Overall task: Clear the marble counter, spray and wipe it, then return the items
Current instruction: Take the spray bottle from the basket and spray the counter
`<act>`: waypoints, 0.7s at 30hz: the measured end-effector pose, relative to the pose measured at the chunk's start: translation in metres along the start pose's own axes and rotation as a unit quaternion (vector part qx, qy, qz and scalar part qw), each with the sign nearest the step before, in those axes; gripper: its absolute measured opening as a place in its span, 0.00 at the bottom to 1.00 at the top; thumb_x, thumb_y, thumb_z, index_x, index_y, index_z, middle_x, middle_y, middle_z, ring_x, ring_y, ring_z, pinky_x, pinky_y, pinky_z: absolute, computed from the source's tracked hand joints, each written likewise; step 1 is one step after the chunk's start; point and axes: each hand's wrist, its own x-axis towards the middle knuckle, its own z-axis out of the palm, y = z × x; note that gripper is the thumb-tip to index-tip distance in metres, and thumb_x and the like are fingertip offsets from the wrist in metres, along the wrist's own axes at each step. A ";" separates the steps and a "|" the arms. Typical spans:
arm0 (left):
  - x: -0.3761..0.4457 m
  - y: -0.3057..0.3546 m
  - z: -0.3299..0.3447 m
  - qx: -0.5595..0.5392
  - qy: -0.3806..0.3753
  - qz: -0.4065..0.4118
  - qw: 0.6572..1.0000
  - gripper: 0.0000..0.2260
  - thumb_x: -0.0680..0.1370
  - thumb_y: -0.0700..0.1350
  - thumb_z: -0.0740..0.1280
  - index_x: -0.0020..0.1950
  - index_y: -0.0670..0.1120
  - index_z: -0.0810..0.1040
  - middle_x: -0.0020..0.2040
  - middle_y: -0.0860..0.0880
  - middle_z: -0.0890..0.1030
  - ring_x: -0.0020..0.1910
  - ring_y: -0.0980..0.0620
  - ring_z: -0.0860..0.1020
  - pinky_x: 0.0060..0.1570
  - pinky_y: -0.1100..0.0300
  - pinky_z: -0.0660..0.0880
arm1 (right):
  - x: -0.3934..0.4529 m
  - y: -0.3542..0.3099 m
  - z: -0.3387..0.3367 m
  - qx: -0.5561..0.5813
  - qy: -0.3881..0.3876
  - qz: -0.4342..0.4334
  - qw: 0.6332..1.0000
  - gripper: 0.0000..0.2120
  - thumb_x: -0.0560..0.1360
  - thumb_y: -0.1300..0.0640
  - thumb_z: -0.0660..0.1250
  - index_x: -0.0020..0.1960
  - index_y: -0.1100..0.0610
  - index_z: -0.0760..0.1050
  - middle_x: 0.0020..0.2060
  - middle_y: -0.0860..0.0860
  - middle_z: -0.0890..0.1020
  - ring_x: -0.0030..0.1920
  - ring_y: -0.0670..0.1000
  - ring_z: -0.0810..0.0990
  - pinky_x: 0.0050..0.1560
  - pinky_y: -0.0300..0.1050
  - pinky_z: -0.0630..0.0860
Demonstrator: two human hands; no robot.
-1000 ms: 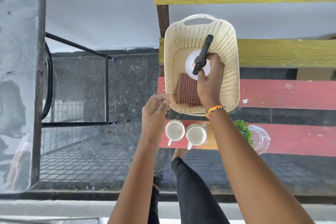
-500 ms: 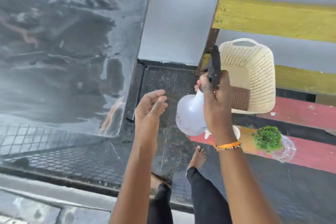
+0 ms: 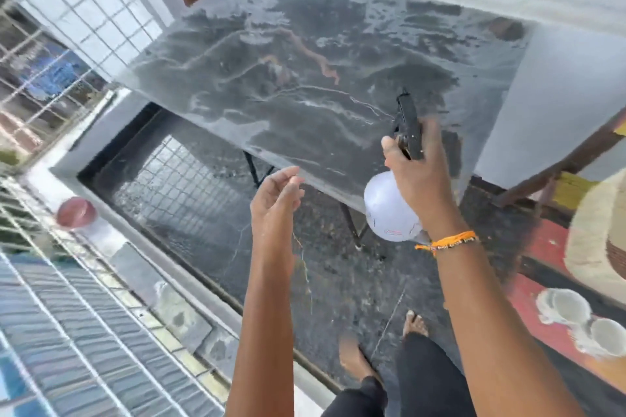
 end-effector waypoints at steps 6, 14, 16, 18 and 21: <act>0.045 0.007 -0.038 0.018 0.024 -0.015 0.999 0.06 0.76 0.43 0.66 0.47 0.54 0.81 0.39 0.55 0.78 0.38 0.59 0.75 0.45 0.64 0.71 | 0.032 -0.017 0.069 -0.030 -0.069 -0.031 0.997 0.07 0.74 0.56 0.67 0.48 0.59 0.73 0.45 0.57 0.75 0.43 0.59 0.78 0.48 0.59 0.77; 0.166 0.037 -0.039 0.063 -0.008 -0.032 0.998 0.07 0.77 0.43 0.64 0.49 0.53 0.80 0.42 0.56 0.80 0.40 0.61 0.77 0.46 0.64 0.72 | 0.140 -0.041 0.158 0.004 -0.130 -0.062 0.990 0.17 0.76 0.51 0.64 0.40 0.65 0.74 0.34 0.58 0.75 0.34 0.50 0.69 0.39 0.39 0.67; 0.199 0.047 -0.038 0.067 -0.010 -0.036 0.997 0.07 0.77 0.44 0.64 0.50 0.53 0.80 0.43 0.55 0.81 0.41 0.62 0.78 0.44 0.65 0.71 | 0.172 -0.047 0.175 0.050 -0.153 -0.070 0.984 0.16 0.76 0.53 0.64 0.42 0.67 0.75 0.37 0.63 0.79 0.37 0.54 0.74 0.40 0.36 0.69; 0.229 0.055 -0.039 0.065 0.000 -0.029 0.997 0.06 0.77 0.45 0.64 0.49 0.54 0.80 0.46 0.54 0.82 0.43 0.60 0.78 0.43 0.69 0.72 | 0.199 -0.047 0.190 0.082 -0.173 -0.069 0.979 0.14 0.77 0.54 0.63 0.43 0.66 0.76 0.40 0.61 0.81 0.40 0.47 0.78 0.41 0.29 0.69; 0.261 0.062 -0.040 0.066 -0.007 -0.042 0.997 0.06 0.76 0.46 0.65 0.50 0.53 0.81 0.46 0.55 0.81 0.41 0.63 0.78 0.44 0.69 0.73 | 0.226 -0.040 0.208 0.133 -0.170 -0.013 0.976 0.17 0.76 0.49 0.61 0.45 0.64 0.75 0.40 0.53 0.81 0.44 0.42 0.79 0.47 0.28 0.70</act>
